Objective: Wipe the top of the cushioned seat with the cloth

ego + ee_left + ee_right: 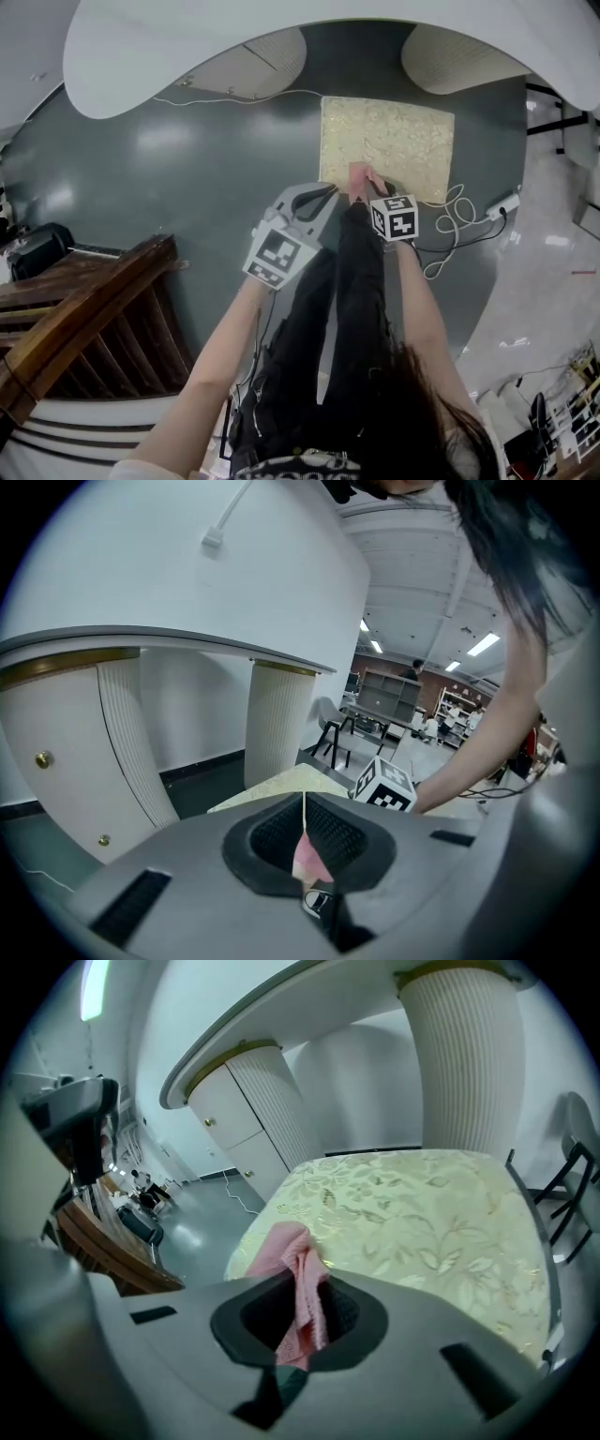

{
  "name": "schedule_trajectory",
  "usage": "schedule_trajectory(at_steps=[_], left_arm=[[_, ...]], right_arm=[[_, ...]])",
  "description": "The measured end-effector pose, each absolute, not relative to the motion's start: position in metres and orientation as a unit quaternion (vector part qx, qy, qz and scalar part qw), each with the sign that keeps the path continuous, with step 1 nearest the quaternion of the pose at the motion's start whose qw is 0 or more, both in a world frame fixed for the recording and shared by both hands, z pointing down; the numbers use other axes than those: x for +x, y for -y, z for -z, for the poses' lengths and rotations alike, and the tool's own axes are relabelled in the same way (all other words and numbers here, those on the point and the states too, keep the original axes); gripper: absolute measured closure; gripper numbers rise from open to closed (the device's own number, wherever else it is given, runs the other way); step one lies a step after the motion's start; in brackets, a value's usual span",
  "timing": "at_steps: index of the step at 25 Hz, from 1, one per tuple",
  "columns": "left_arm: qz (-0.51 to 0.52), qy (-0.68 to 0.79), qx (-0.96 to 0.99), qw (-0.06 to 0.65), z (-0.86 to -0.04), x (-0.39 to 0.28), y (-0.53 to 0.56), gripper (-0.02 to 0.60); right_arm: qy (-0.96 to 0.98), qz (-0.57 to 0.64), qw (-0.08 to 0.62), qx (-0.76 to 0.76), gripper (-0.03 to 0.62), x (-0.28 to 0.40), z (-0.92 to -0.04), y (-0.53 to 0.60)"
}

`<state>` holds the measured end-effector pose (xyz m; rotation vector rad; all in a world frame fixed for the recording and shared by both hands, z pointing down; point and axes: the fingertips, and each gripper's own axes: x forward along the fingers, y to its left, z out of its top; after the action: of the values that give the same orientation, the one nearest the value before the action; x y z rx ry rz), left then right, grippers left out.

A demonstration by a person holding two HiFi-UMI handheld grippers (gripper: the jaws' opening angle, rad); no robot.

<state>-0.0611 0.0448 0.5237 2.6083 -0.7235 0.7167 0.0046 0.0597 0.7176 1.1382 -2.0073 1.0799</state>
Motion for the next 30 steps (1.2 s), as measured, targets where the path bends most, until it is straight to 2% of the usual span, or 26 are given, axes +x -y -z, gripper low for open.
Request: schedule_trajectory(at_steps=[9,15,22,30], left_arm=[[-0.246,0.227,0.928,0.163,-0.517,-0.012,-0.043,0.575],[-0.249,0.214,0.93,0.163,-0.515,0.016,-0.047,0.575],[-0.247,0.209,0.933,0.16,-0.507,0.033,-0.046,0.575],[-0.231,0.218,0.938,0.137,-0.435,0.013,-0.051,0.575]], right_arm=[[0.698,-0.402,0.326,0.496,0.582,0.148,-0.716,-0.076],[0.664,-0.415,0.332,0.526,0.582,0.208,-0.717,-0.087],[0.666,-0.413,0.329,0.527,0.582,0.212,-0.703,-0.083],[0.713,-0.379,0.249,0.535,0.582,0.176,-0.582,-0.074]])
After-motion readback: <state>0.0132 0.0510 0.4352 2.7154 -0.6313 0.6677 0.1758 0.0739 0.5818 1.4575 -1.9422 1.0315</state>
